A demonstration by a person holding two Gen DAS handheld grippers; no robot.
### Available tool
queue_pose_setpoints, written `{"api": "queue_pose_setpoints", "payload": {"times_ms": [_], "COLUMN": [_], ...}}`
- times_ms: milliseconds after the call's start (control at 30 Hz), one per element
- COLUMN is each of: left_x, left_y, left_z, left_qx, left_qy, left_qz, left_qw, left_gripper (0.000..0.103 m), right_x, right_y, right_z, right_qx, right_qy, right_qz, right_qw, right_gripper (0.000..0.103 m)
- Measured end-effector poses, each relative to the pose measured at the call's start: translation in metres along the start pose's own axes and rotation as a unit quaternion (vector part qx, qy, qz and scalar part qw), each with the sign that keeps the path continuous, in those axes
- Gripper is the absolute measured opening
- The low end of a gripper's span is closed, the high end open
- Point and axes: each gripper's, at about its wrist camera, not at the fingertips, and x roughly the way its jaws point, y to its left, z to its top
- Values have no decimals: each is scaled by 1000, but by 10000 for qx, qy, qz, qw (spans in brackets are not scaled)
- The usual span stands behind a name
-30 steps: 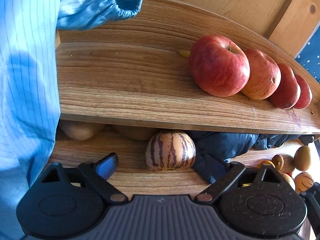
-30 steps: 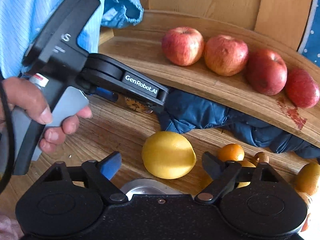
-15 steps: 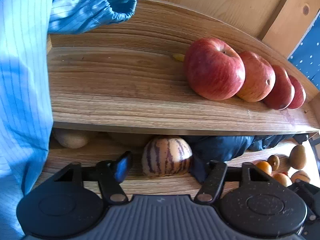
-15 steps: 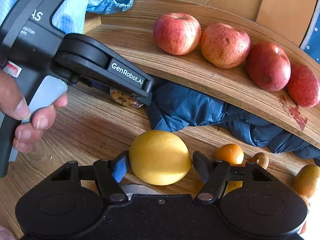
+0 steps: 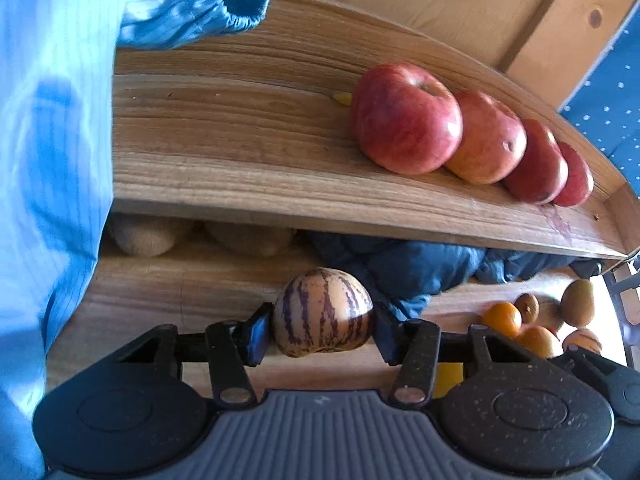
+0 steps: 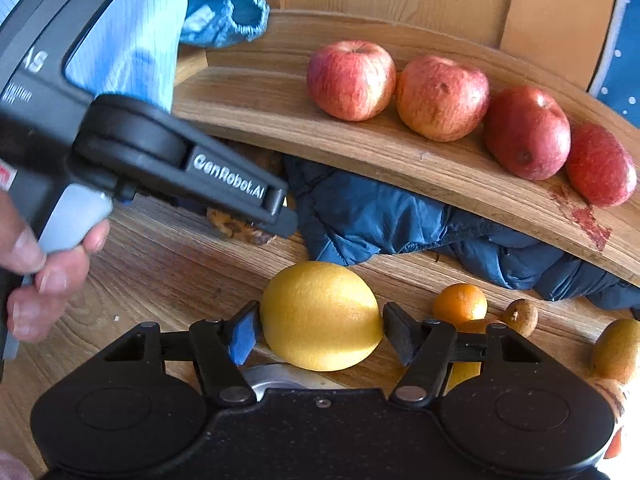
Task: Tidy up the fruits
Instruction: 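Carry the pepino with the left tool onto the tray while the right tool sets the lemon there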
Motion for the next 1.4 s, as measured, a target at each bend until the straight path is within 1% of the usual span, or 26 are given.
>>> {"api": "queue_pose_setpoints", "payload": {"times_ms": [33, 167, 300, 433, 600, 733, 900, 1067, 1167, 1400], "left_x": [-8, -22, -33, -37, -43, -44, -33, -22, -17, -6], "left_y": [5, -4, -20, -42, -78, -107, -152, -191, -207, -234], "left_z": [-3, -11, -16, -24, -40, -59, -81, -105, -115, -134], "left_qx": [-8, 3, 119, 285, 606, 868, 1197, 1502, 1608, 1874], "left_qy": [-18, -87, -153, -161, -96, 32, 300, 613, 788, 1025], "left_qz": [-5, -13, -52, -173, -411, -623, -912, -1177, -1254, -1278], "left_qw": [10000, 10000, 9998, 9993, 9973, 9943, 9882, 9797, 9758, 9685], "left_gripper": [56, 56, 56, 56, 56, 56, 56, 56, 56, 56], "right_x": [-4, -27, -52, -77, -110, -130, -156, -171, -178, -183], "right_y": [0, -1, -9, -20, -39, -56, -78, -92, -98, -97], "right_z": [0, -6, -17, -32, -61, -86, -123, -159, -177, -197], "right_qx": [1, -27, 146, 361, 821, 1178, 1591, 2115, 2354, 2434], "right_qy": [-38, -248, -439, -549, -598, -528, -345, -56, 98, 288], "right_qz": [14, 28, 32, -150, -460, -709, -1006, -1032, -1023, -1020], "right_qw": [10000, 9997, 9989, 9977, 9938, 9891, 9815, 9719, 9665, 9641], "right_gripper": [67, 67, 67, 67, 67, 67, 67, 67, 67, 67]}}
